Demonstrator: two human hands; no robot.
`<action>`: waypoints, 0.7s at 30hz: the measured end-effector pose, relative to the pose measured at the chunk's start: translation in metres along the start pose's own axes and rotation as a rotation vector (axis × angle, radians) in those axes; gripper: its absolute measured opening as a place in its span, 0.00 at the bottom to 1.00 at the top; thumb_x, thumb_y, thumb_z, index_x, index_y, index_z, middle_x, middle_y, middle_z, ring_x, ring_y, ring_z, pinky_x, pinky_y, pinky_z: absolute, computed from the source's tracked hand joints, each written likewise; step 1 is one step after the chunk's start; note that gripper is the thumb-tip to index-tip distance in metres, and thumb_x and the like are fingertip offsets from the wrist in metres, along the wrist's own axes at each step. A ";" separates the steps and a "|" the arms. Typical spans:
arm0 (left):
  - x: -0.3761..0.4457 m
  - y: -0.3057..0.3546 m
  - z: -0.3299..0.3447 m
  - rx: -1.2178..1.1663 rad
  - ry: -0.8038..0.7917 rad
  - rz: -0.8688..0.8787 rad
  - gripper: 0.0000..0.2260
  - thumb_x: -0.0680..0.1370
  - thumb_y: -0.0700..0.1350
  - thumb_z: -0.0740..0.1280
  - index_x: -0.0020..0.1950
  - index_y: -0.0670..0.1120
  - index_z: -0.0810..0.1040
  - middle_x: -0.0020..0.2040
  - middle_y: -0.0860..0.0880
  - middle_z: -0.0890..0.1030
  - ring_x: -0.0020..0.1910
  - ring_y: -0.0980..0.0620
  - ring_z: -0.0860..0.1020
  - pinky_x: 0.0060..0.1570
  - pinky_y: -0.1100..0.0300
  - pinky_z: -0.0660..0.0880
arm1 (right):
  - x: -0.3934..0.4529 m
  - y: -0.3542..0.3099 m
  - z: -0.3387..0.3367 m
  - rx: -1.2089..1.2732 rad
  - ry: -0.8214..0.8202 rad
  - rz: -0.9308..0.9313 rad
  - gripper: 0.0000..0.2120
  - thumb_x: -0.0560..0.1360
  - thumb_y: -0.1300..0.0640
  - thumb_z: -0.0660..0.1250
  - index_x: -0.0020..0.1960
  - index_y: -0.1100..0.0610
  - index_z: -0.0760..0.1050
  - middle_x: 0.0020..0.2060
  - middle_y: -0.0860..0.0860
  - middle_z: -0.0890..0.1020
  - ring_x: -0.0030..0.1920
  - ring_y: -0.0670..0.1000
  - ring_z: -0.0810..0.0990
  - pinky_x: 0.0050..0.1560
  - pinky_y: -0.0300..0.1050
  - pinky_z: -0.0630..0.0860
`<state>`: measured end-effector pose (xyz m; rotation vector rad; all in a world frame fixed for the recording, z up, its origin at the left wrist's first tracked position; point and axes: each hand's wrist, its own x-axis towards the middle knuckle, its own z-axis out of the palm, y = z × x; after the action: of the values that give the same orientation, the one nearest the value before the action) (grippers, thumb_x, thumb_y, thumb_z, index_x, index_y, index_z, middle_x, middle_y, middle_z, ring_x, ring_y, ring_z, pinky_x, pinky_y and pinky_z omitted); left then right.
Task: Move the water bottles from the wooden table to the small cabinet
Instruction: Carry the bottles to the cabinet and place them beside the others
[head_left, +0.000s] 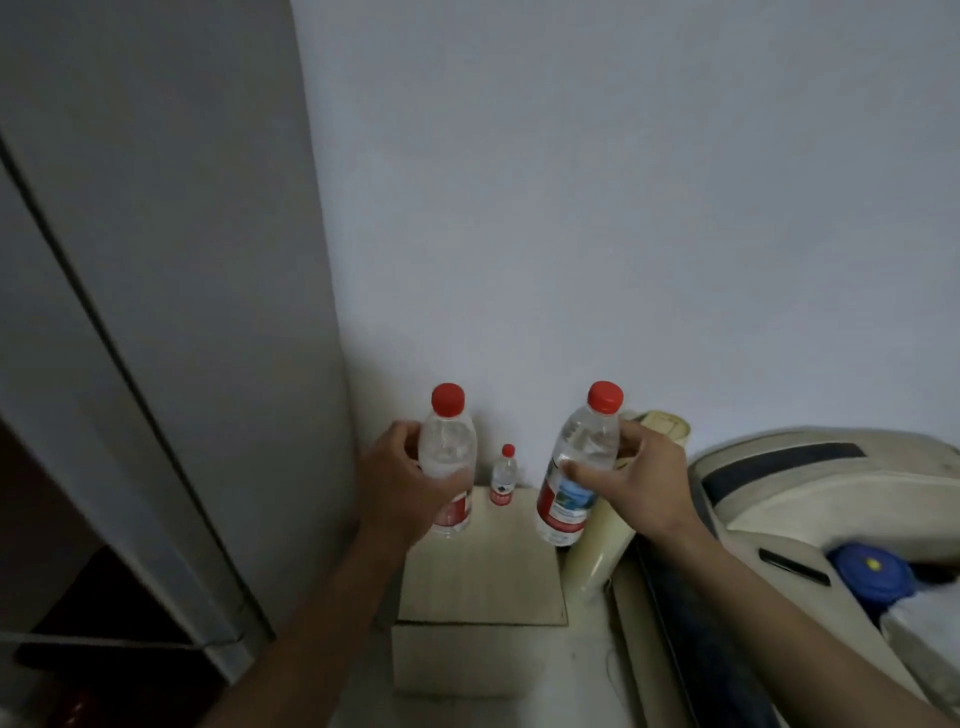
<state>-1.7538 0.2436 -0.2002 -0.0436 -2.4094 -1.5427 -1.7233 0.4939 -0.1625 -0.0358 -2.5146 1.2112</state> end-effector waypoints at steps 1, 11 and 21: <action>0.006 -0.003 0.005 -0.001 -0.014 -0.002 0.25 0.63 0.49 0.82 0.54 0.50 0.75 0.49 0.54 0.80 0.45 0.54 0.80 0.44 0.64 0.75 | 0.004 0.002 0.002 -0.015 0.003 0.016 0.15 0.64 0.54 0.80 0.48 0.50 0.80 0.41 0.41 0.83 0.40 0.32 0.81 0.36 0.25 0.74; 0.087 -0.032 0.059 0.022 -0.122 -0.107 0.22 0.66 0.48 0.80 0.54 0.51 0.73 0.51 0.52 0.79 0.48 0.51 0.80 0.53 0.50 0.79 | 0.083 0.059 0.036 -0.042 0.008 0.077 0.17 0.64 0.54 0.80 0.51 0.51 0.80 0.43 0.40 0.82 0.40 0.33 0.80 0.38 0.26 0.74; 0.160 -0.077 0.105 0.021 -0.116 -0.260 0.30 0.57 0.56 0.79 0.55 0.50 0.74 0.52 0.51 0.80 0.49 0.52 0.81 0.45 0.54 0.81 | 0.166 0.133 0.073 -0.059 -0.024 0.216 0.25 0.63 0.46 0.79 0.57 0.54 0.79 0.50 0.48 0.84 0.45 0.45 0.83 0.47 0.46 0.83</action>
<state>-1.9433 0.2844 -0.2691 0.1970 -2.6068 -1.6643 -1.9189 0.5520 -0.2562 -0.3162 -2.6203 1.2228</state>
